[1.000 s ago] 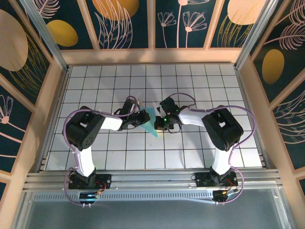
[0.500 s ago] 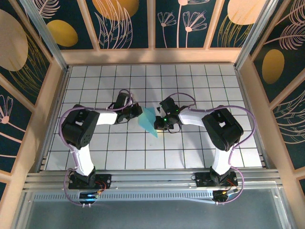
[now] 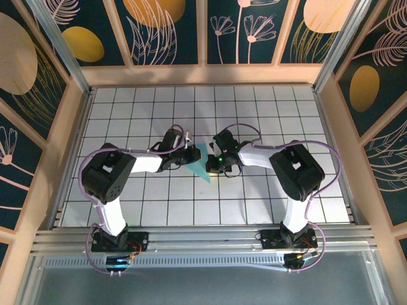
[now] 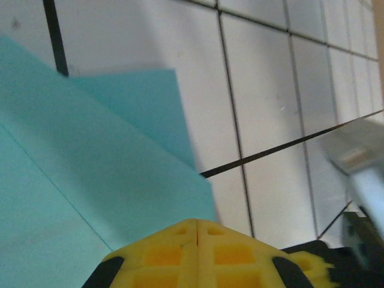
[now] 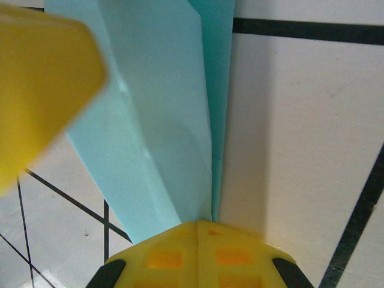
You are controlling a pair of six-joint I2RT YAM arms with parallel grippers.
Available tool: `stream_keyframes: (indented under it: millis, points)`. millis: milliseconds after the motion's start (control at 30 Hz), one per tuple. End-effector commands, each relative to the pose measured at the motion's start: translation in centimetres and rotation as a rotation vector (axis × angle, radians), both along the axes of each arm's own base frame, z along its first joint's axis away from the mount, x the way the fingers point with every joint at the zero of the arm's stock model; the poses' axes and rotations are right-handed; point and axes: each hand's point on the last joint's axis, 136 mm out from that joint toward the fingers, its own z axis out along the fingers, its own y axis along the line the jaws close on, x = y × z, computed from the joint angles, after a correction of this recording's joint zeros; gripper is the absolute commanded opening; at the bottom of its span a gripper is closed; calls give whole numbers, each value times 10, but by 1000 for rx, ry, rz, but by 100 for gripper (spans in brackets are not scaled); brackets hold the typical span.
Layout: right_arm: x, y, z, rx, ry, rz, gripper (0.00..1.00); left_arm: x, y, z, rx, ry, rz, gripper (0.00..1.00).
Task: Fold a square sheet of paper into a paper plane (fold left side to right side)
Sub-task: Fourth fold the wing at the center of the table.
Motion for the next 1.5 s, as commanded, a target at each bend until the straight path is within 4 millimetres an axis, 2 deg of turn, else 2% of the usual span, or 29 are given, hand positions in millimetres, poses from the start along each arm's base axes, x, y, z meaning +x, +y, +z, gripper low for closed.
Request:
stream_keyframes:
  millis: [0, 100, 200, 433, 600, 700, 933, 1467]
  points:
    - [-26, -47, -50, -229, 102, -35, 0, 9, 1, -12, 37, 21, 15, 4]
    - [-22, -40, -43, -197, 93, -31, 0, 10, 6, -26, 79, 59, 36, 3]
    - [-13, -27, -27, -134, 70, -29, 0, 6, 10, -35, 94, 85, 53, 3]
    - [10, -1, 32, 45, -18, -30, 0, 3, 14, -42, 114, 104, 62, 2]
    - [-4, 11, 53, 188, 0, 0, 0, 4, 14, -41, 118, 103, 61, 2]
    - [-19, 14, 51, 254, 44, 4, 0, 4, 14, -41, 122, 103, 58, 1]
    - [-45, 20, 32, 306, 127, 10, 0, 4, 15, -41, 127, 102, 56, 1]
    - [-42, 14, 9, 262, 146, -10, 0, 5, 16, -43, 140, 103, 55, 0]
